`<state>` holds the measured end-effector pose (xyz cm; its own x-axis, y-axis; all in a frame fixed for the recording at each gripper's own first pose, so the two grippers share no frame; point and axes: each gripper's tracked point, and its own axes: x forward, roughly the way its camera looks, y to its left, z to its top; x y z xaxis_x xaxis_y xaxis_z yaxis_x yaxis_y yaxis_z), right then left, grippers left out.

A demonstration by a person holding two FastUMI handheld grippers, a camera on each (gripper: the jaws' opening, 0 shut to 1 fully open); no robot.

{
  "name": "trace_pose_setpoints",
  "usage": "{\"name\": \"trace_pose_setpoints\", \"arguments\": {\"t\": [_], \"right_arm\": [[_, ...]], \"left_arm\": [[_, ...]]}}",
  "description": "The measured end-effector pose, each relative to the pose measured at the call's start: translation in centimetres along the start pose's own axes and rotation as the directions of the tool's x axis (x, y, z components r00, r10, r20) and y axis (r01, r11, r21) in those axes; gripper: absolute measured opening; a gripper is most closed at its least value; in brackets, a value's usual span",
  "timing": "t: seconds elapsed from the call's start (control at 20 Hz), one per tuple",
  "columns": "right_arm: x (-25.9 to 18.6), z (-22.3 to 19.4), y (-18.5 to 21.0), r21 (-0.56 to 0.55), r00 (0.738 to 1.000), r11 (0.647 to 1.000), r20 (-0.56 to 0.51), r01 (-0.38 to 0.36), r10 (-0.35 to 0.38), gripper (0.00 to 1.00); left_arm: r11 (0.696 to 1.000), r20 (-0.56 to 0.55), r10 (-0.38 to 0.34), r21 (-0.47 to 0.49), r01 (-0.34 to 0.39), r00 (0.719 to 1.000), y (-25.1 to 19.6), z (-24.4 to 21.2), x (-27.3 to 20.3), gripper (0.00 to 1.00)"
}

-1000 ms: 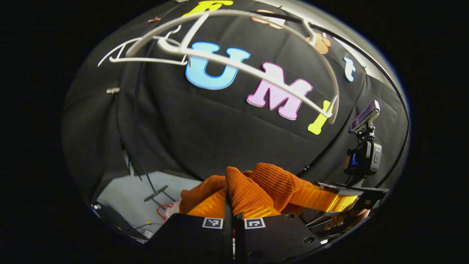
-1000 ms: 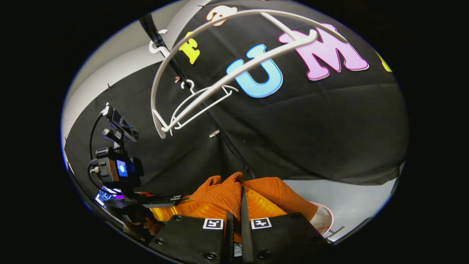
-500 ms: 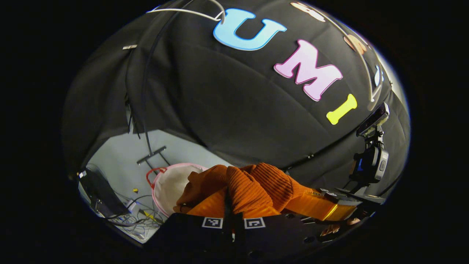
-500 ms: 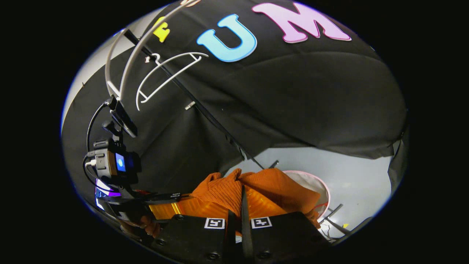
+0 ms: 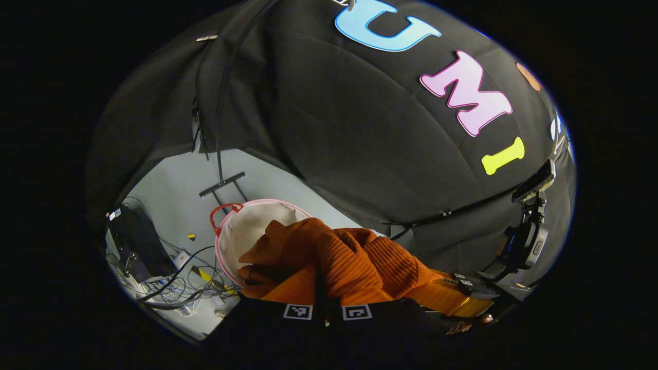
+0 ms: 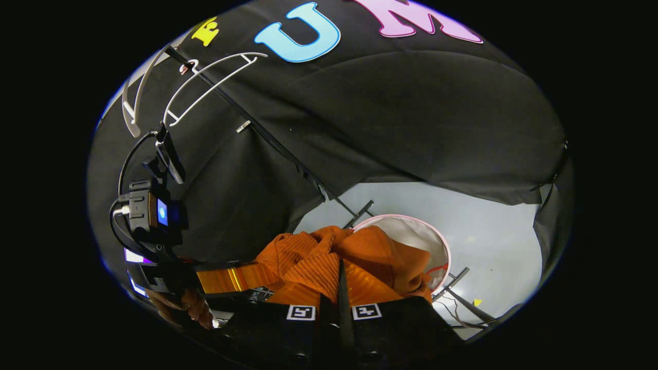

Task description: Grasp the clothes on the hanger with both hands and then place them into the laundry hamper below.

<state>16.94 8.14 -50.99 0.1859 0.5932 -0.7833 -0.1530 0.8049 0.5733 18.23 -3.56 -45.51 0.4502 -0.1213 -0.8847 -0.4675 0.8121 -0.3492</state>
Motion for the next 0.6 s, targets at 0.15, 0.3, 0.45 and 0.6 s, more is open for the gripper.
{"name": "trace_pose_setpoints", "arguments": {"t": [0.15,0.3,0.45,0.6], "right_arm": [[0.3,0.0,-0.6,0.005,1.000,1.000,-0.010,0.011,-0.011,0.11],[0.3,0.2,-1.1,0.010,1.000,1.000,-0.016,0.022,-0.021,0.11],[0.5,0.0,-1.5,0.015,0.999,0.999,-0.027,0.030,-0.030,0.11],[0.9,0.0,-1.8,0.019,0.999,0.999,-0.036,0.040,-0.039,0.18]], "left_arm": [[1.000,-0.012,0.006,-0.004,-0.006,1.000,0.1,-0.2,0.2,0.07],[1.000,-0.022,0.010,-0.008,-0.011,1.000,0.2,-0.2,0.3,0.07],[1.000,-0.038,0.011,-0.025,-0.012,0.999,0.3,-0.6,0.6,0.07],[0.999,-0.049,0.010,-0.038,-0.012,0.999,0.7,-0.8,0.9,0.07]]}}
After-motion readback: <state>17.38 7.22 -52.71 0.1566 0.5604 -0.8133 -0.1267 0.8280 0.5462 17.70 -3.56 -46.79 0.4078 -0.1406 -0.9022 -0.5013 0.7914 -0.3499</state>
